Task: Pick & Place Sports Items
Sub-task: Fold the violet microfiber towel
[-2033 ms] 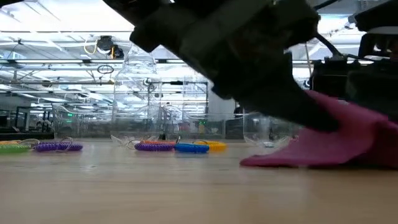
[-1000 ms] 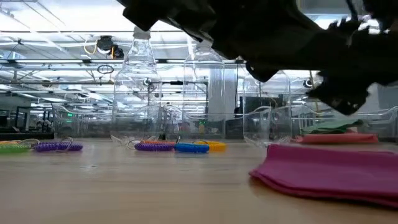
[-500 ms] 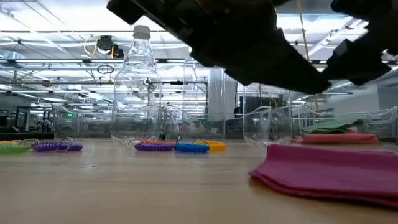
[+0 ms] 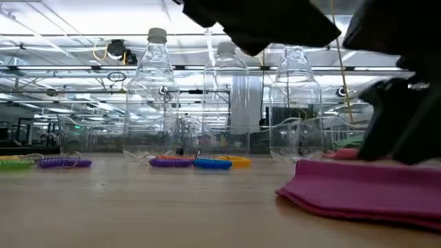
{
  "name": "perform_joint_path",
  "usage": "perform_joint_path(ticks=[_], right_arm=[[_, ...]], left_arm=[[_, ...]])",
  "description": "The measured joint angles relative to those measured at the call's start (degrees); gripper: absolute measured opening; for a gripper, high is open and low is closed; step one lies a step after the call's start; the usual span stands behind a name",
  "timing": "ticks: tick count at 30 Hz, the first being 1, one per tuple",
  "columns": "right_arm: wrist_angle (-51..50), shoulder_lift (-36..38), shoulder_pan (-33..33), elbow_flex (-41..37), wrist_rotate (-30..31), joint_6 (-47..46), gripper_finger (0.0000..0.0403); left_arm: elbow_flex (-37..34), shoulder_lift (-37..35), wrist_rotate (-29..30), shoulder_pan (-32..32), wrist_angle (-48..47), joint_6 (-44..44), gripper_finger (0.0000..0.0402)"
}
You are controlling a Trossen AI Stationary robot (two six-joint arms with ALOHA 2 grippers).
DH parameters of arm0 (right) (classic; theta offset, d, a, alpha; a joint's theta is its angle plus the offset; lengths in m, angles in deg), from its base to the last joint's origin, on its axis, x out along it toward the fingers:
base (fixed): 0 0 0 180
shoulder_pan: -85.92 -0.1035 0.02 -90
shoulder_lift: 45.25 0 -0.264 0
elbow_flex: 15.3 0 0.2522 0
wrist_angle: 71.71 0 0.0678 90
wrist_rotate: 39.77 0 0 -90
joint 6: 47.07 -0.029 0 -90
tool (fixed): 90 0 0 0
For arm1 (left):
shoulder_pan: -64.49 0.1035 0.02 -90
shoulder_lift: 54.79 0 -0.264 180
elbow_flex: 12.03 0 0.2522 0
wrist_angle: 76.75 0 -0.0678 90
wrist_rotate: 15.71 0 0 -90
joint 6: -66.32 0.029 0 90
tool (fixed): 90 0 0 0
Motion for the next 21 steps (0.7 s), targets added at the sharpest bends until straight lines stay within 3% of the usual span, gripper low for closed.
perform_joint_path(ticks=[14,17,21], right_arm=[[-4.67,-4.43,-0.08,0.32,2.40,-3.35,0.0209],[-8.76,-4.91,-0.06,0.28,2.12,-5.76,0.0186],[-12.96,-4.96,-0.04,0.26,1.74,-7.76,0.0123]], left_arm=[[0.00,-0.04,0.80,-1.10,-1.96,-4.17,0.0026],[0.00,-0.04,0.80,-1.10,-1.94,-4.46,0.0026],[0.00,-0.04,0.80,-1.10,-1.90,-4.38,0.0026]])
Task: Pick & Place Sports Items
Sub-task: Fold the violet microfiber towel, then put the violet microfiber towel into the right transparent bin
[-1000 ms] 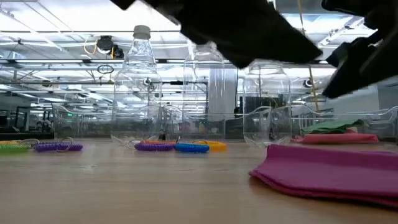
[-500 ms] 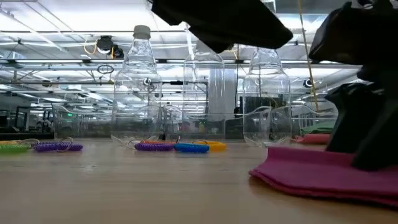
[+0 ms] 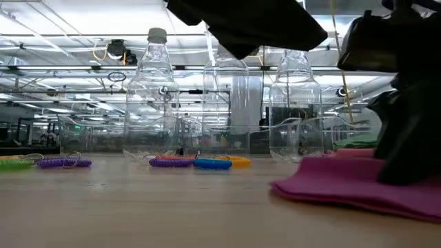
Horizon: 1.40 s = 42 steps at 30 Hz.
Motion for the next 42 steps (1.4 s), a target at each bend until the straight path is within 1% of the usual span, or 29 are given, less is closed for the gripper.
perform_joint_path(ticks=[4,6,7,9,11,15,20,27,31,35,38,40,42], right_arm=[[-0.75,-0.04,0.04,-0.08,-0.92,0.03,0.0049],[-0.63,0.19,0.41,-0.11,-2.67,0.48,0.0013],[-0.55,0.46,0.63,-0.11,-3.61,0.61,0.0001],[-0.51,1.44,0.98,-0.11,-5.06,0.65,0.0004],[-0.51,3.21,1.20,-0.11,-5.24,0.57,0.0012],[-2.47,8.35,1.23,-0.67,-5.82,2.06,0.0001],[-0.90,18.22,0.81,-0.31,-2.28,4.70,0.0001],[-1.30,30.16,0.38,-0.35,-1.81,8.57,0.0000],[-3.92,36.18,0.40,-0.37,-1.34,10.25,0.0000],[-7.01,42.33,0.46,-0.35,2.18,11.45,0.0000],[-9.32,46.83,0.46,-0.35,6.44,11.43,0.0000],[-11.87,49.62,0.46,-0.33,9.60,10.16,0.0000],[-15.47,52.54,0.46,-0.35,14.06,6.75,0.0000]], left_arm=[[0.00,0.00,0.00,0.04,0.04,0.02,0.0026],[0.00,0.00,0.03,0.04,0.08,0.04,0.0026],[0.00,0.00,0.14,0.04,0.07,0.10,0.0026],[0.00,0.00,0.54,0.04,0.07,0.15,0.0026],[0.00,0.00,1.13,0.04,0.07,0.15,0.0026],[0.00,0.00,1.46,0.07,0.07,0.15,0.0026],[0.00,0.00,1.70,0.11,0.12,0.13,0.0026],[0.00,0.00,1.97,0.11,0.10,0.13,0.0026],[0.00,0.00,1.97,0.13,0.19,0.13,0.0026],[0.00,0.00,1.96,0.46,1.26,0.09,0.0026],[0.00,0.00,1.96,0.93,1.28,-0.01,0.0026],[0.00,0.00,1.97,1.13,1.25,-0.10,0.0026],[0.00,0.00,1.97,1.32,1.25,-0.31,0.0026]])
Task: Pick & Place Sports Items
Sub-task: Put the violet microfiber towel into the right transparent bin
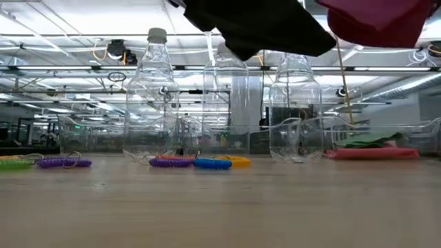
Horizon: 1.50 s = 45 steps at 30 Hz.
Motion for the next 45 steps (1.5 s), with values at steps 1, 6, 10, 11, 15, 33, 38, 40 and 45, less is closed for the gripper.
perform_joint_path(ticks=[1,6,10,11,15,33,38,40,45], right_arm=[[-1.82,1.53,0.00,0.01,2.87,-2.34,0.0000],[-12.89,8.98,0.02,0.04,15.26,-14.12,0.0000],[-22.64,14.38,0.40,0.04,22.73,-22.05,0.0000],[-24.96,15.58,1.00,0.04,23.45,-23.83,0.0000],[-33.18,19.80,6.98,0.04,21.36,-29.06,0.0000],[3.54,11.77,43.70,0.13,-21.99,8.49,0.0000],[-1.90,8.92,60.53,0.13,-21.81,12.91,0.0000],[-4.08,7.78,67.04,0.13,-21.86,14.68,0.0000],[-9.33,3.79,79.09,0.13,-23.63,18.03,0.0000]], left_arm=[[0.00,0.00,0.00,0.05,-0.02,-0.04,0.0026],[0.00,0.00,-0.02,0.05,-0.02,0.21,0.0026],[0.00,0.00,-0.04,0.03,-0.04,1.25,0.0026],[0.00,0.00,-0.04,0.03,-0.04,1.33,0.0026],[0.00,0.00,-0.04,0.09,-0.04,1.43,0.0026],[0.00,0.00,-0.07,2.32,-0.04,0.68,0.0026],[0.00,0.00,-0.07,2.35,-0.04,0.10,0.0026],[0.00,0.00,-0.07,2.35,-0.04,-0.01,0.0026],[0.00,0.00,-0.07,2.35,-0.04,-0.08,0.0026]])
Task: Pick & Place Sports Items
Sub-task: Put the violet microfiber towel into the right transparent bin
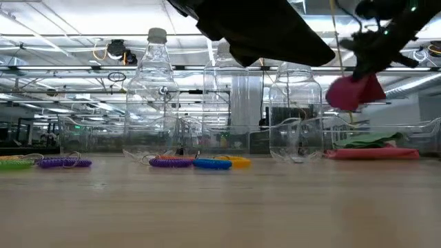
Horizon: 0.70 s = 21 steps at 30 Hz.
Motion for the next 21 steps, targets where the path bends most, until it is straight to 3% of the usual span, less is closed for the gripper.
perform_joint_path(ticks=[6,13,16,21], right_arm=[[-0.26,-5.92,4.26,-3.05,-8.42,1.94,0.0000],[14.03,-9.72,4.27,-10.73,-23.40,-1.21,0.0000],[19.46,-10.04,4.31,-13.57,-23.35,-2.23,0.0000],[19.25,-10.03,5.97,-15.92,-16.10,0.14,0.0000]], left_arm=[[0.00,0.00,0.00,0.04,-0.02,0.00,0.0026],[0.00,0.00,0.00,0.04,-0.02,1.54,0.0026],[0.00,0.00,0.00,0.04,-0.02,1.45,0.0026],[0.00,0.00,0.00,0.04,-0.04,1.31,0.0026]])
